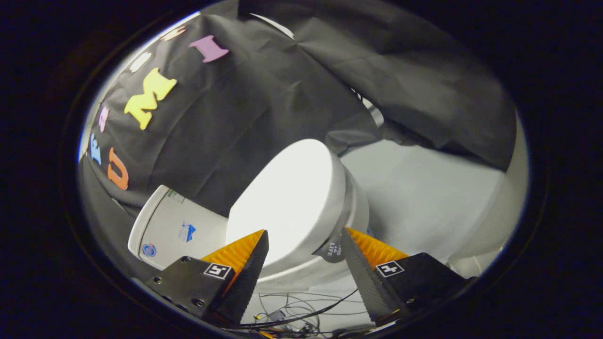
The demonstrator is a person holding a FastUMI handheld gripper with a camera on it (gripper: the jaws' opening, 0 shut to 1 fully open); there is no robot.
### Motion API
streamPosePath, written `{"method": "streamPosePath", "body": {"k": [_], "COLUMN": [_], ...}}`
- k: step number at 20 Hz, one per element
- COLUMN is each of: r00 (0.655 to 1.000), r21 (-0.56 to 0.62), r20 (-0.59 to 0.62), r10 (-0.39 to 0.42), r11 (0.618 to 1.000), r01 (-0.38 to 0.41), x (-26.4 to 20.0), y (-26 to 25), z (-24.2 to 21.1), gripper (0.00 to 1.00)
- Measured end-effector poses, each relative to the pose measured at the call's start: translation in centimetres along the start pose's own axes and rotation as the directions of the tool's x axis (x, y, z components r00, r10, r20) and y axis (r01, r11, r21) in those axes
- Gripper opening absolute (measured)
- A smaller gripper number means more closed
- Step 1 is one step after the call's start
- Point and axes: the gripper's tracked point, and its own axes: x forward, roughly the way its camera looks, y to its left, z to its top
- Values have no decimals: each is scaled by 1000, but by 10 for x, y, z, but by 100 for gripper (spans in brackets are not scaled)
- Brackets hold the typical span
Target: Open the toilet lid.
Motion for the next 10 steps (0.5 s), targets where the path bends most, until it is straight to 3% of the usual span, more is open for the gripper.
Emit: {"method": "streamPosePath", "body": {"k": [6,10], "r00": [993,982], "r21": [119,168], "r20": [-111,-175], "r10": [-47,-74], "r11": [991,980], "r01": [60,104], "x": [19,27], "y": [-22,-39], "z": [-23,-33], "gripper": [94,78]}}
